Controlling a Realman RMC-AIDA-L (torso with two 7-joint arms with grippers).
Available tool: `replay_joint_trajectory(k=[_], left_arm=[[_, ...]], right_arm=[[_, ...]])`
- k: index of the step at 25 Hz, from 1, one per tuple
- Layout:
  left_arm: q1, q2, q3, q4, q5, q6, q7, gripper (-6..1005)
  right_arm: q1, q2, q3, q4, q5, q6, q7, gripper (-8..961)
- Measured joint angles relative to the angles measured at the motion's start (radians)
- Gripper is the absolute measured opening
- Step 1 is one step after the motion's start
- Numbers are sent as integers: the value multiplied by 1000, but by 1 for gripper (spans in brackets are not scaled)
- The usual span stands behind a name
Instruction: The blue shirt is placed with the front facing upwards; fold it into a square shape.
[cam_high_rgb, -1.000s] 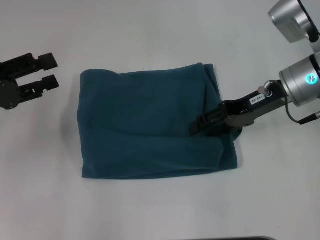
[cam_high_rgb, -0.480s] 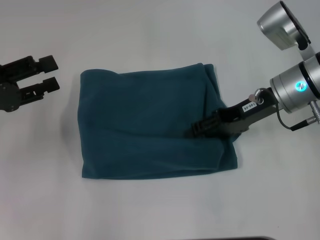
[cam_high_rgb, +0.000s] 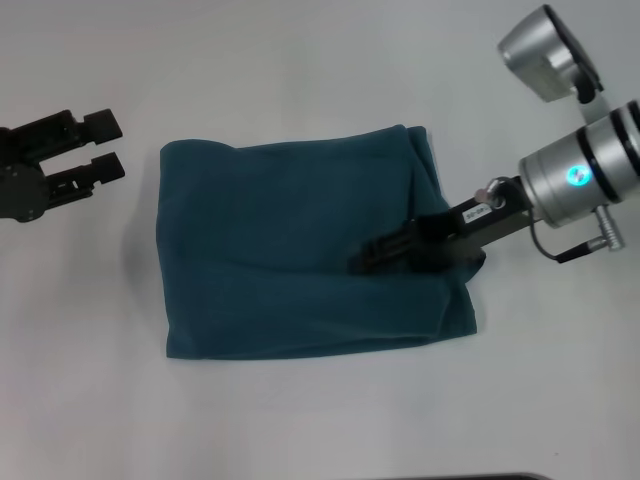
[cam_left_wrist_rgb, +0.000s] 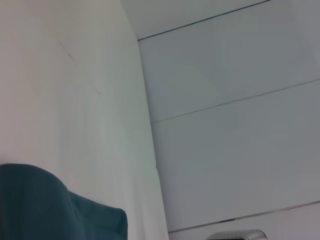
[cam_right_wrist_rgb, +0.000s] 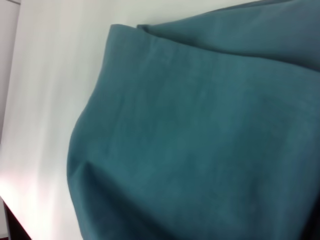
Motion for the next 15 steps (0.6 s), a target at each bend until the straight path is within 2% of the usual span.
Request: replay_joint_trajectory(k=[5,11,15], left_arm=[[-2,-1,0,7,0,-4,5,735],[-4,-1,0,7,0,-2,5,734],[-7,-1,0,7,0,1,6,734]], right_arm=[[5,11,0,2,2,6,-8,864],[-13,-2,2,-10,50,-2,26,849],[-20,-8,2,-11,59,3,32,714]])
